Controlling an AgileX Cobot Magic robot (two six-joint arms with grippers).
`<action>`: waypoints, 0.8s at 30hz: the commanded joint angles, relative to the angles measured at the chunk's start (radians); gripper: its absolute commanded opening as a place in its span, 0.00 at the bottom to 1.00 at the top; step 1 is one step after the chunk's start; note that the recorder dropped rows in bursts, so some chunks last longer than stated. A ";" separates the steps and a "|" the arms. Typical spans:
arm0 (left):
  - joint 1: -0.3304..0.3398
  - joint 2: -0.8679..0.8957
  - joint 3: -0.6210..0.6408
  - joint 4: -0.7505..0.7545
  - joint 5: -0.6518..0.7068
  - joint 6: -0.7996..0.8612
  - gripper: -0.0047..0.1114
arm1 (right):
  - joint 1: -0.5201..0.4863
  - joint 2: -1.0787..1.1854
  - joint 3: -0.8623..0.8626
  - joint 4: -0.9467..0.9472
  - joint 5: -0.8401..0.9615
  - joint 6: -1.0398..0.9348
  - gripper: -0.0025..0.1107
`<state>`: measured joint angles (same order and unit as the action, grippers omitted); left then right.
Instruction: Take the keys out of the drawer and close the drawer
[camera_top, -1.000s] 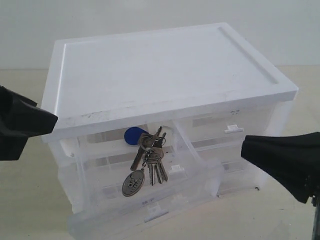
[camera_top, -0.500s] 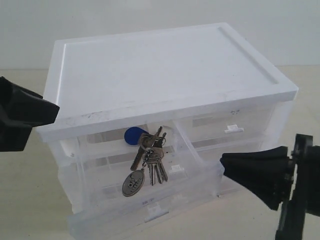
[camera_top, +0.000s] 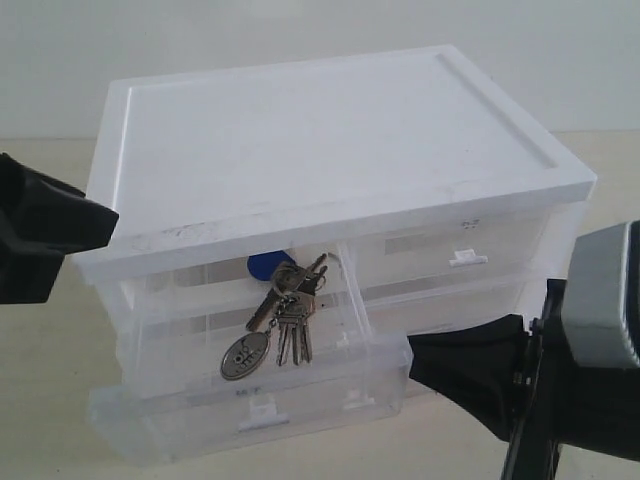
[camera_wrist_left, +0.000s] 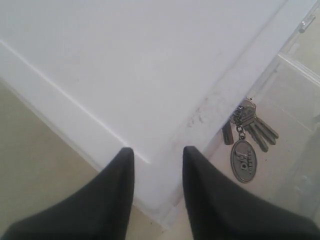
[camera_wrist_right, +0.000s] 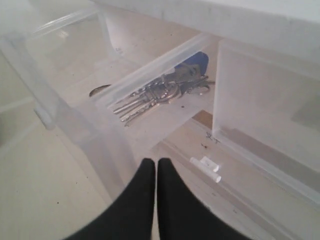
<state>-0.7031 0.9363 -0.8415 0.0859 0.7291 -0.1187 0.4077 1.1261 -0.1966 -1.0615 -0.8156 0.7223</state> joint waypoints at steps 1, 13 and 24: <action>-0.005 -0.004 0.005 0.003 -0.004 -0.009 0.30 | 0.001 0.001 -0.005 0.011 0.020 -0.011 0.02; -0.069 0.056 0.002 -0.487 -0.020 0.718 0.44 | 0.001 0.001 -0.005 0.039 0.031 -0.026 0.02; -0.158 0.313 -0.058 -0.336 -0.120 0.735 0.48 | 0.001 0.001 -0.005 0.061 0.035 -0.038 0.02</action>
<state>-0.8554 1.2136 -0.8937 -0.2917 0.6082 0.6473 0.4077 1.1261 -0.1966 -1.0082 -0.7831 0.6914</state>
